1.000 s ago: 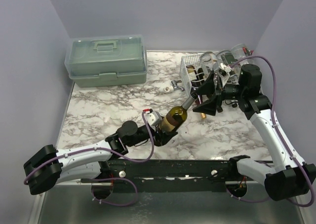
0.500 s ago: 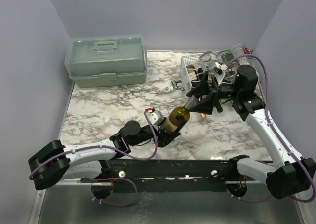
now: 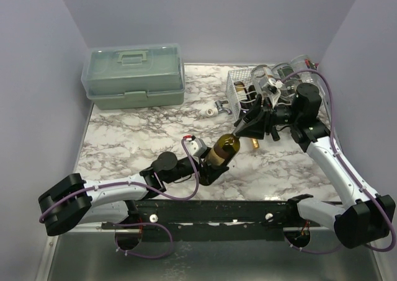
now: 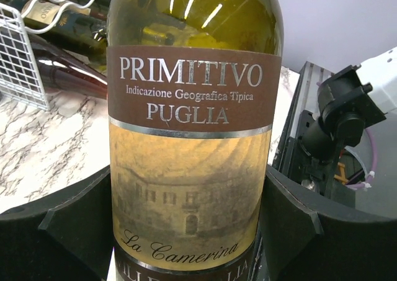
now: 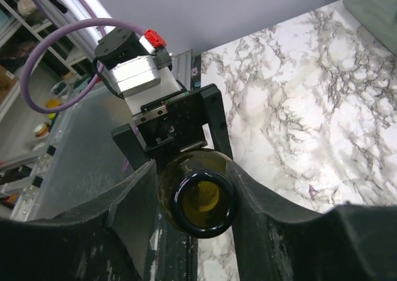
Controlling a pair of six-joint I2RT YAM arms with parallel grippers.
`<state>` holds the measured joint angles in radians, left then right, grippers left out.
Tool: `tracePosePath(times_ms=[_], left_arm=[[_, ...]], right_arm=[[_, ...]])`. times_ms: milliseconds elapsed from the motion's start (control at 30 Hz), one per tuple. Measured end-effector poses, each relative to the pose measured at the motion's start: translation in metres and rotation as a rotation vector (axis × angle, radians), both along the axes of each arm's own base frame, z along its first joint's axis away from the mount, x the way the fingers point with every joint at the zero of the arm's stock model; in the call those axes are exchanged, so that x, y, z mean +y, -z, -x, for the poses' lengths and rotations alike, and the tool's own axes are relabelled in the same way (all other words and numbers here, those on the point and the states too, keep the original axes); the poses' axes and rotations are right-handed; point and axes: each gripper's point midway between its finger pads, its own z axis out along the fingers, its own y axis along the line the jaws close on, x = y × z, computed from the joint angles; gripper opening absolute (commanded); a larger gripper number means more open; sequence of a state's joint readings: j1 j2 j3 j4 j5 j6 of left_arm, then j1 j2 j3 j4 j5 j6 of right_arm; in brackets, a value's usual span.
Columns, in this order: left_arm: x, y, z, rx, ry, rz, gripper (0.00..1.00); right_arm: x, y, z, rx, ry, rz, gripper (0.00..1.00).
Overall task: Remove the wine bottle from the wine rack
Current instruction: Place the wine bottle at the center of the board.
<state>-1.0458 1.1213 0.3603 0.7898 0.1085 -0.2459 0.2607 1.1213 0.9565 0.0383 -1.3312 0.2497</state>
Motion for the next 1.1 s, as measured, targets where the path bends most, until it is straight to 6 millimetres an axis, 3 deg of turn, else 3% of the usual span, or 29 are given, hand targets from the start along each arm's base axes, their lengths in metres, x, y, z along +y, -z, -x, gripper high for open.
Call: tracePosePath(times_ms=[133,233,333,567,700,800,1100], left_arm=[[-0.003,-0.003,0.003,-0.003,0.014,0.014,0.0],[-0.004,-0.003,0.004,0.001,0.019,0.022,0.0],[-0.005,-0.003,0.004,0.008,0.02,0.024,0.0],[-0.009,-0.001,0.007,0.041,0.041,0.035,0.71],[-0.01,-0.002,0.008,0.069,0.044,0.052,0.91],[-0.009,-0.006,0.007,0.097,0.032,0.078,0.99],[0.007,-0.024,0.005,0.111,-0.007,0.158,0.99]], right_arm=[[0.0,-0.001,-0.001,-0.001,0.006,-0.002,0.14],[0.0,-0.002,-0.002,-0.006,0.009,-0.004,0.0],[0.0,-0.002,-0.002,-0.006,0.012,-0.004,0.0],[0.0,0.001,-0.006,-0.007,0.034,0.014,0.0],[0.001,0.0,-0.011,-0.005,0.041,0.035,0.0],[0.002,0.002,-0.014,-0.006,0.038,0.047,0.0],[0.01,0.013,-0.025,0.002,0.034,0.084,0.0]])
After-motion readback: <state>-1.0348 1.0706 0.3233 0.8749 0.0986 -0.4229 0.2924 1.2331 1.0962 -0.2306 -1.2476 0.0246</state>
